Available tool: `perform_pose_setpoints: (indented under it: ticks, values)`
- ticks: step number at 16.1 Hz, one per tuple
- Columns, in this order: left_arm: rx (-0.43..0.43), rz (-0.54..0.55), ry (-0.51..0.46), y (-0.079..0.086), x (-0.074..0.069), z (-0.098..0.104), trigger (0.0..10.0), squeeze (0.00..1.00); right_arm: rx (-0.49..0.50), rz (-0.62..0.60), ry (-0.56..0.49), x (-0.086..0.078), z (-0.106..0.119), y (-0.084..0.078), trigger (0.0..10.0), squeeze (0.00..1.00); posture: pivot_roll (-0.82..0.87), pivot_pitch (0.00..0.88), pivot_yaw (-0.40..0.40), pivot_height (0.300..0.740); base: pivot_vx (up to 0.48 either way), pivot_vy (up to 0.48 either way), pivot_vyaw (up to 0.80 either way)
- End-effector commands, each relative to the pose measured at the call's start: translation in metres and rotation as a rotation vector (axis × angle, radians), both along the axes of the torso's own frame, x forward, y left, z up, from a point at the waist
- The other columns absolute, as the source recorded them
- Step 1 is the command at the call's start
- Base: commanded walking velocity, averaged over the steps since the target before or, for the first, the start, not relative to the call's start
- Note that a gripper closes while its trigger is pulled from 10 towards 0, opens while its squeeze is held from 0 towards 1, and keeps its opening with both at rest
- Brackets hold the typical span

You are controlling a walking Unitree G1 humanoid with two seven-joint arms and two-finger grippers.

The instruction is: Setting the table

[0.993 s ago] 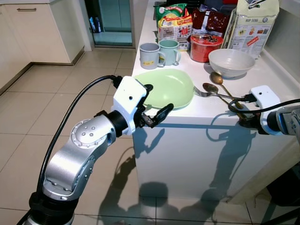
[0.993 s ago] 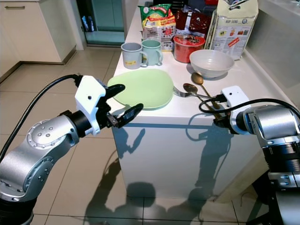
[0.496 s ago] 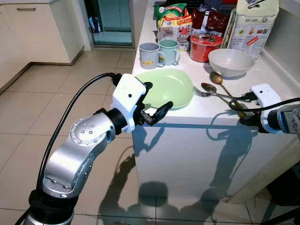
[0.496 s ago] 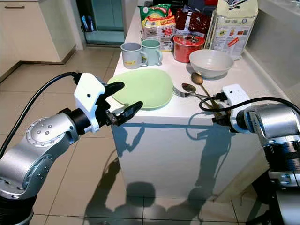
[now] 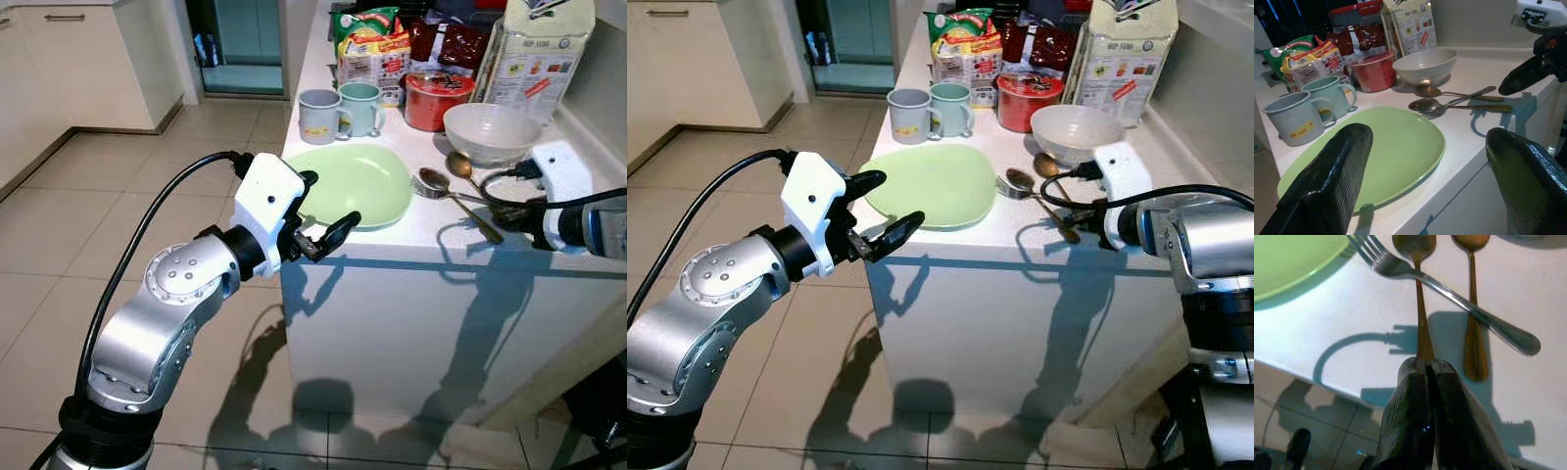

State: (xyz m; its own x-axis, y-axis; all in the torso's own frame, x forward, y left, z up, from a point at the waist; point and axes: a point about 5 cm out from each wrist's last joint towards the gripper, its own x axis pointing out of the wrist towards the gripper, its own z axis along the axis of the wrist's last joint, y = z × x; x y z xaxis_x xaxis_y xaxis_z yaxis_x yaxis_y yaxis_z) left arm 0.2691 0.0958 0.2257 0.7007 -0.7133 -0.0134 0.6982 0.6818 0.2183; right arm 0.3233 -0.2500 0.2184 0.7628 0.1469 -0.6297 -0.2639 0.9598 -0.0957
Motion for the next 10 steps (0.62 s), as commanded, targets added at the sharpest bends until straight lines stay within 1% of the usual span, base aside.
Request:
perform_pose_setpoints:
  ticks: [1, 6, 7, 8, 9, 10]
  values:
    - [0.007, -0.001, -0.014, 0.002, 0.003, 0.005, 10.0, 0.0, 0.003, -0.011, -0.044, 0.002, 0.009, -0.001, 0.0, 0.0, 0.06, 0.0, 0.016, 0.74, 0.0, 0.0, 0.0]
    - [0.007, -0.001, -0.018, 0.002, 0.004, 0.007, 10.0, 0.0, 0.007, -0.036, -0.107, 0.006, 0.018, -0.002, 0.0, 0.0, 0.06, 0.0, 0.017, 0.74, 0.0, 0.0, 0.0]
    - [0.009, -0.002, -0.018, 0.002, 0.004, 0.006, 10.0, 0.0, -0.004, -0.041, -0.145, 0.008, 0.02, -0.001, 10.0, 0.0, 0.06, 0.0, 0.023, 0.74, 0.0, 0.0, 0.0]
    - [0.011, -0.004, -0.017, 0.002, 0.004, 0.006, 10.0, 0.0, -0.003, -0.044, -0.177, 0.011, 0.022, -0.001, 10.0, 0.0, 0.06, 0.0, 0.025, 0.74, 0.0, 0.0, 0.0]
    - [0.015, -0.005, -0.016, 0.001, 0.005, 0.005, 10.0, 0.0, 0.027, -0.054, -0.2, 0.018, 0.021, -0.001, 10.0, 0.0, 0.06, 0.0, 0.03, 0.74, 0.0, 0.0, 0.0]
    - [0.02, -0.006, -0.016, 0.001, 0.005, 0.005, 10.0, 0.0, 0.054, -0.064, -0.191, 0.021, 0.019, 0.0, 10.0, 0.6, 0.06, 0.0, 0.035, 0.74, 0.0, 0.0, 0.0]
